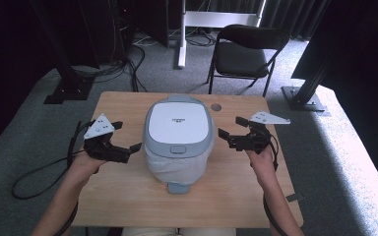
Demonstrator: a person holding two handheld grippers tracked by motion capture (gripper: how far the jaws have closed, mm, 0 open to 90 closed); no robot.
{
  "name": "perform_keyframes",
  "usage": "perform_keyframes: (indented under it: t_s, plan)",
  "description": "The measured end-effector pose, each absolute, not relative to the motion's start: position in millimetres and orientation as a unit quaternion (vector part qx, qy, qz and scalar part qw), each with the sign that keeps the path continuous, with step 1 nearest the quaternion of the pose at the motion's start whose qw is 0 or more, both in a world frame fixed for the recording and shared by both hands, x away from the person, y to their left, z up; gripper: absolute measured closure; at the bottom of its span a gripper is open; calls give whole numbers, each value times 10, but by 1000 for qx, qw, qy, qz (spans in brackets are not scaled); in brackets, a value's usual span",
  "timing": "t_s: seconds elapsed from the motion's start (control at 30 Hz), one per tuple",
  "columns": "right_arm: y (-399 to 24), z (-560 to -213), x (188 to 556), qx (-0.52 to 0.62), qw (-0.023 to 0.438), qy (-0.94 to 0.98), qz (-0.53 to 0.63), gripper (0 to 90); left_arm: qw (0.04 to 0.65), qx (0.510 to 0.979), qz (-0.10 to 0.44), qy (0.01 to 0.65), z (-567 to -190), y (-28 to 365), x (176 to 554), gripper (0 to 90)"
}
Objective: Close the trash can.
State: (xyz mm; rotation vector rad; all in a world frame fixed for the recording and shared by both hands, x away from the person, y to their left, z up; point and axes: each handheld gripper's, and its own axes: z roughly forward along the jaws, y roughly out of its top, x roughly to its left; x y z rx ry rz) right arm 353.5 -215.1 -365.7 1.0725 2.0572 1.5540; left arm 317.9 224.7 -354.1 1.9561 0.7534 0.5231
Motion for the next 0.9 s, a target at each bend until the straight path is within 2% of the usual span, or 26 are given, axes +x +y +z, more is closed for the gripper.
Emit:
perform_keyframes:
  t_s: [0.9]
  plan:
    - [-2458, -4297, 3503, 444, 161, 715, 515, 102, 474, 801, 175, 320, -4084, 2358, 3198, 21]
